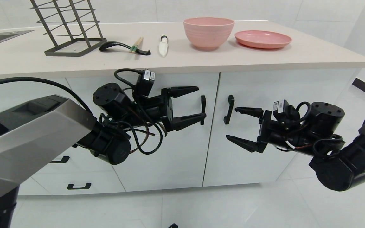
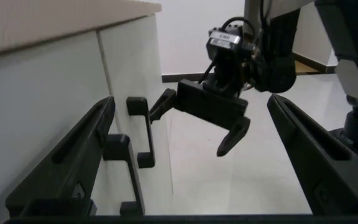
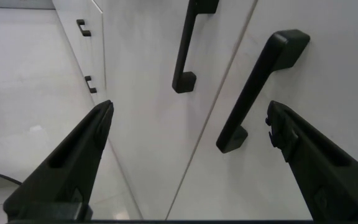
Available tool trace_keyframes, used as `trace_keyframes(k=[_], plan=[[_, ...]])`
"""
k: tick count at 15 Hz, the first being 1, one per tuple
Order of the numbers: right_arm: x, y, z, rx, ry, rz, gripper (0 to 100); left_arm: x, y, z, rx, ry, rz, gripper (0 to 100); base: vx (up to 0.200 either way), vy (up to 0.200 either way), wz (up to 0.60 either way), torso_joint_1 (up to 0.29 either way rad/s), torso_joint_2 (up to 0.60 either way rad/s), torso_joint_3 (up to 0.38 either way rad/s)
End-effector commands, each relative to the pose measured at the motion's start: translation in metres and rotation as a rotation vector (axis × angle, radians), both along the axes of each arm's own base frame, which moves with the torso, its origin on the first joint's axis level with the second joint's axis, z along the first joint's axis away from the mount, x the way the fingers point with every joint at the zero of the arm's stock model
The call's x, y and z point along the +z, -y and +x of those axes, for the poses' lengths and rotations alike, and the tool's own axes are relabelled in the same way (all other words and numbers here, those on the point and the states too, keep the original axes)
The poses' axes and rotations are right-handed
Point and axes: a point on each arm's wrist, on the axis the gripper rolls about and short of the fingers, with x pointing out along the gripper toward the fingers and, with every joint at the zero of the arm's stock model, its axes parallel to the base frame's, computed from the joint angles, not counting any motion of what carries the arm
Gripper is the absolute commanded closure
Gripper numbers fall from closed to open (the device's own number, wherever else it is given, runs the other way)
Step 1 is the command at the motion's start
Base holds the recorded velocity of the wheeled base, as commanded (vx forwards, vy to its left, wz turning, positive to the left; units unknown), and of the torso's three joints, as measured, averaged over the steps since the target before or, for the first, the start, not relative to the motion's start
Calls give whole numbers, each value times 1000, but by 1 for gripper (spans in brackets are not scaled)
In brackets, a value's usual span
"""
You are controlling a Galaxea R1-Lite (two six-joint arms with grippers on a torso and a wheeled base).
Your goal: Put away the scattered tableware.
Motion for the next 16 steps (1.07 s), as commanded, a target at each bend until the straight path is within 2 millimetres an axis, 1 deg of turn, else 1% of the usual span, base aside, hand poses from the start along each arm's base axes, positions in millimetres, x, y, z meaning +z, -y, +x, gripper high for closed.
trace_keyframes(k=[1,5,7,8,9,11,12,14,16], plan=[[0,-1,1,4,2,0,0,18,-4,-8,-3,29,-19,0,0,0,0,0,0,0],[-1,-3,8,5,16,4,0,38,9,-27,-46,-35,2,0,0,0,0,0,0,0],[-1,-4,8,10,19,4,0,51,7,-34,-42,-68,16,0,0,0,0,0,0,0],[-1,-4,8,10,19,4,0,51,7,-34,-42,-68,16,0,0,0,0,0,0,0],[1,-9,9,31,33,8,0,52,5,-37,-30,-83,17,0,0,0,0,0,0,0],[0,-11,9,40,30,7,0,49,8,-40,-7,-112,15,0,0,0,0,0,0,0],[-2,-15,10,51,30,7,0,43,16,-43,45,-160,12,0,0,0,0,0,0,0],[-1,-16,12,59,36,9,0,38,24,-45,104,-172,29,0,0,0,0,0,0,0],[0,-17,12,106,44,10,0,31,29,-46,200,-158,78,0,0,0,0,0,0,0]])
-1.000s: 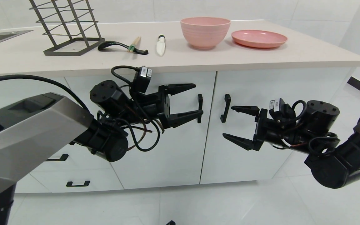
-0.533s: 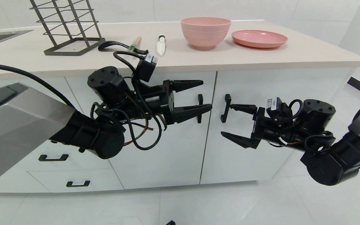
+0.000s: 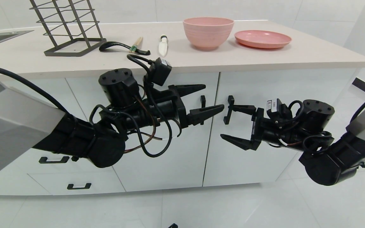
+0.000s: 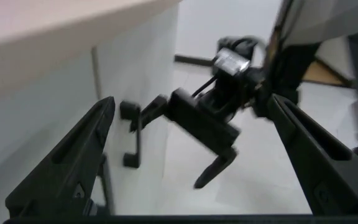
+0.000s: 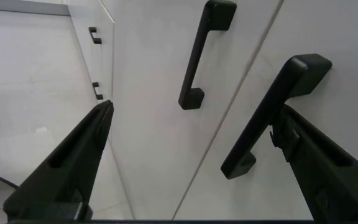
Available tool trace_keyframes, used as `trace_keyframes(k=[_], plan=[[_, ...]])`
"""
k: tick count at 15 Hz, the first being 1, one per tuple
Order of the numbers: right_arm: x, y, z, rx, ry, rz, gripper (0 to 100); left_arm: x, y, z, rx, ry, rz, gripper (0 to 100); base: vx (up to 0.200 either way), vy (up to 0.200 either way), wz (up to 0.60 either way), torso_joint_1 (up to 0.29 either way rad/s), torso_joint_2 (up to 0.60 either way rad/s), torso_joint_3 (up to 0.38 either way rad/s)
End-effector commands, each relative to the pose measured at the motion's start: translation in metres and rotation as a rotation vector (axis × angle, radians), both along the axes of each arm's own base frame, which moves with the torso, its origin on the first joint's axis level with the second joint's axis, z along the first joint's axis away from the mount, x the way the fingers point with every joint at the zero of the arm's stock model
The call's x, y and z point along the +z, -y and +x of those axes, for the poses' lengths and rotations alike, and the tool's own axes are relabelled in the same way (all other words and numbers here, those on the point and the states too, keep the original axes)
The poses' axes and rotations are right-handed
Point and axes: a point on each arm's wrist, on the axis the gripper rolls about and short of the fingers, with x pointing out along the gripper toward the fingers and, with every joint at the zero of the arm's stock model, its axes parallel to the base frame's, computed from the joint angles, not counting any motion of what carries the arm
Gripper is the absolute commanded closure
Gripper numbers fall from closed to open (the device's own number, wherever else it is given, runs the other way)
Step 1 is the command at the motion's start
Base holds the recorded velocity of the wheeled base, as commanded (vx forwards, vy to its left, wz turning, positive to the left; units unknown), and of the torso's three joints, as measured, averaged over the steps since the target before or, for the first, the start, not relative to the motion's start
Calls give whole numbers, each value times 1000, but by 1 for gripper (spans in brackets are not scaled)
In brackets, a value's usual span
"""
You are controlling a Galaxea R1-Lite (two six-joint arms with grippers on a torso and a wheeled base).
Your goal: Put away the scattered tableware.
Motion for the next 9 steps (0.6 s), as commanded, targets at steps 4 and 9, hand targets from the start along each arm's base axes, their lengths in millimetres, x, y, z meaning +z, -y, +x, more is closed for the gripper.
trace_keyframes(k=[4,9], plan=[[-2,0,-4,71,-9,-6,0,15,11,-19,-3,38,2,0,0,0,0,0,0,0],[1,7,-29,124,-44,-17,0,13,16,-23,-9,65,13,0,0,0,0,0,0,0]])
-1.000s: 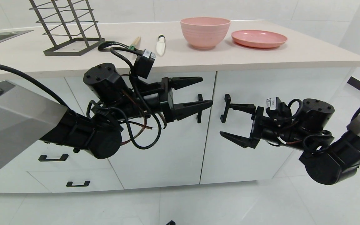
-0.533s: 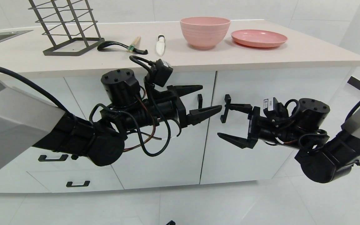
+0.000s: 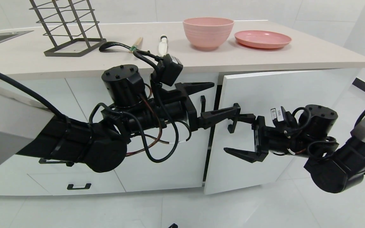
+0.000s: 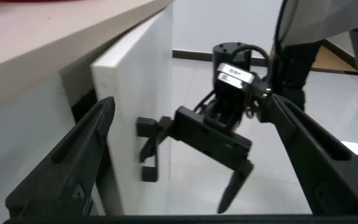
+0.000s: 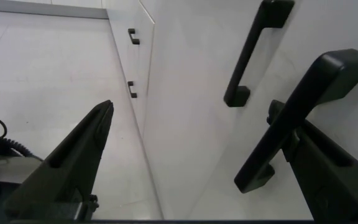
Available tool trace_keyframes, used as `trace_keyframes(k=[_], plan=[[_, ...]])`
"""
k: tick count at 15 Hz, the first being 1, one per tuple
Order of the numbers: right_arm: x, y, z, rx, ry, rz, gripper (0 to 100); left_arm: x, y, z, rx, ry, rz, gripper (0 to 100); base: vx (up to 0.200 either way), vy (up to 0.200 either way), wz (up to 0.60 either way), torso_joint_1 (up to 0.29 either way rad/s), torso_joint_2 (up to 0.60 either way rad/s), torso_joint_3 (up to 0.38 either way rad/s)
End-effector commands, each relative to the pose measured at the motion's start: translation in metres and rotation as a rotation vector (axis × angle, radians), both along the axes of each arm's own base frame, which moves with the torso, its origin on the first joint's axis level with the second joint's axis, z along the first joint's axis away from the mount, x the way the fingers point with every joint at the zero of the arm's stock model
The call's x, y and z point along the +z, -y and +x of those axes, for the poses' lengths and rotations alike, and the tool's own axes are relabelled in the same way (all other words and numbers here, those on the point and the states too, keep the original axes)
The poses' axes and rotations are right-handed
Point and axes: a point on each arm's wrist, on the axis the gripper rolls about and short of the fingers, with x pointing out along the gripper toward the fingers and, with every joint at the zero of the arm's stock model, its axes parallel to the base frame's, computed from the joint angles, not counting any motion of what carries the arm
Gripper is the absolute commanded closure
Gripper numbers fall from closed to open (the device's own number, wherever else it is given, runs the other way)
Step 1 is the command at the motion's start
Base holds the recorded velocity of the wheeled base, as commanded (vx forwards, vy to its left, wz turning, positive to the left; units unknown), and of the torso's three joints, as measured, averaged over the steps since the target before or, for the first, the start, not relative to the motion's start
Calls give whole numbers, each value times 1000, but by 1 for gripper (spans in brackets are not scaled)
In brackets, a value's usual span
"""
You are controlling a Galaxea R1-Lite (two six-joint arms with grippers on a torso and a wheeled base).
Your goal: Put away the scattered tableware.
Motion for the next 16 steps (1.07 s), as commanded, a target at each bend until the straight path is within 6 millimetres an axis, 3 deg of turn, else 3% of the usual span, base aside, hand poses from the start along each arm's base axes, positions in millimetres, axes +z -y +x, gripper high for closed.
trace_keyframes(k=[1,5,9,16], plan=[[11,4,-15,5,12,3,0,1,3,-4,-8,4,-1,0,0,0,0,0,0,0],[11,16,-56,21,-43,-20,0,-1,24,-21,-10,-22,5,0,0,0,0,0,0,0],[8,24,-77,13,-74,-35,0,-4,38,-29,77,-69,20,0,0,0,0,0,0,0],[8,29,-95,14,-94,-42,0,-12,72,-42,16,-74,25,0,0,0,0,0,0,0]])
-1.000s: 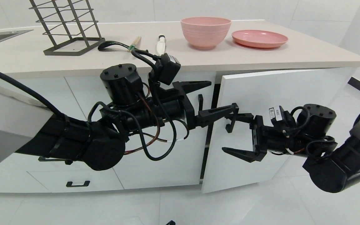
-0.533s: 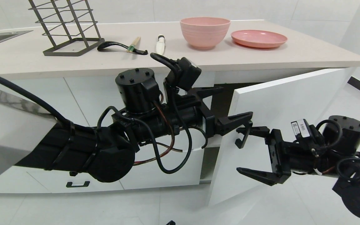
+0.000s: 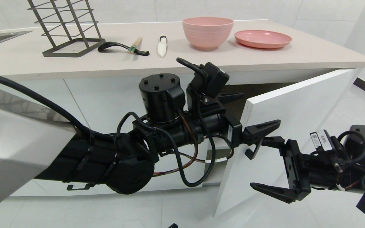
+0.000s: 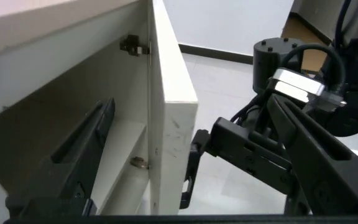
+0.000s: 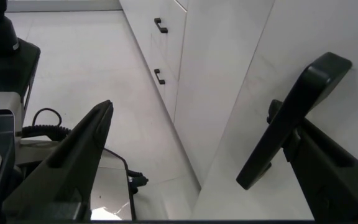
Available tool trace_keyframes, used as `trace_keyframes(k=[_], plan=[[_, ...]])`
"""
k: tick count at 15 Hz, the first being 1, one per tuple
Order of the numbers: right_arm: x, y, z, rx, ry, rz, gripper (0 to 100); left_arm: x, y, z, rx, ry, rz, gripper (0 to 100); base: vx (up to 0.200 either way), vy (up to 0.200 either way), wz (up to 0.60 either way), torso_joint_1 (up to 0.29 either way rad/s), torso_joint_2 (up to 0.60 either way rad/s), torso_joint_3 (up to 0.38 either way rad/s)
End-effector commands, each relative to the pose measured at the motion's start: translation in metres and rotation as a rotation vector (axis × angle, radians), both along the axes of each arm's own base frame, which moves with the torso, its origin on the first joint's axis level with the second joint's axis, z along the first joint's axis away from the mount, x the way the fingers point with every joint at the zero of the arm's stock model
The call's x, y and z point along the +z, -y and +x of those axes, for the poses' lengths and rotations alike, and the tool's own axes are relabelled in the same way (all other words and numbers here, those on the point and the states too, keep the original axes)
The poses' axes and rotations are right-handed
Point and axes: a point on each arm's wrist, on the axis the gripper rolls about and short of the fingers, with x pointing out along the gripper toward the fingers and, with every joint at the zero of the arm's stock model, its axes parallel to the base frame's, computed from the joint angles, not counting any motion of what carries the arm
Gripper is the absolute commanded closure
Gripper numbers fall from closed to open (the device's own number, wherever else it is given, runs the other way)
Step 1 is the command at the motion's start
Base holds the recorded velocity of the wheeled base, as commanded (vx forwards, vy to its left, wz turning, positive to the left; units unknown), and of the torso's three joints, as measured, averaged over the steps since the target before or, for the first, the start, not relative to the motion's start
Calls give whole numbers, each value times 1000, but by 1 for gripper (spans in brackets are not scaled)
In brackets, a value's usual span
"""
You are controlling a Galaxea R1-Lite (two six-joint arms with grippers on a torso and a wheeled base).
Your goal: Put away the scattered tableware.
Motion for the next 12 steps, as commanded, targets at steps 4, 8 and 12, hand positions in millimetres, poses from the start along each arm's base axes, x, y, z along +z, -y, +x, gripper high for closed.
trace_keyframes(k=[4,8,12], plan=[[1,11,-1,-37,10,-3,0,-13,21,-12,-57,-20,20,0,0,0,0,0,0,0],[-6,28,9,-119,-13,-9,0,-16,23,-13,-61,-18,21,0,0,0,0,0,0,0],[-14,42,16,-223,-43,-23,0,-16,26,-16,-71,-20,19,0,0,0,0,0,0,0]])
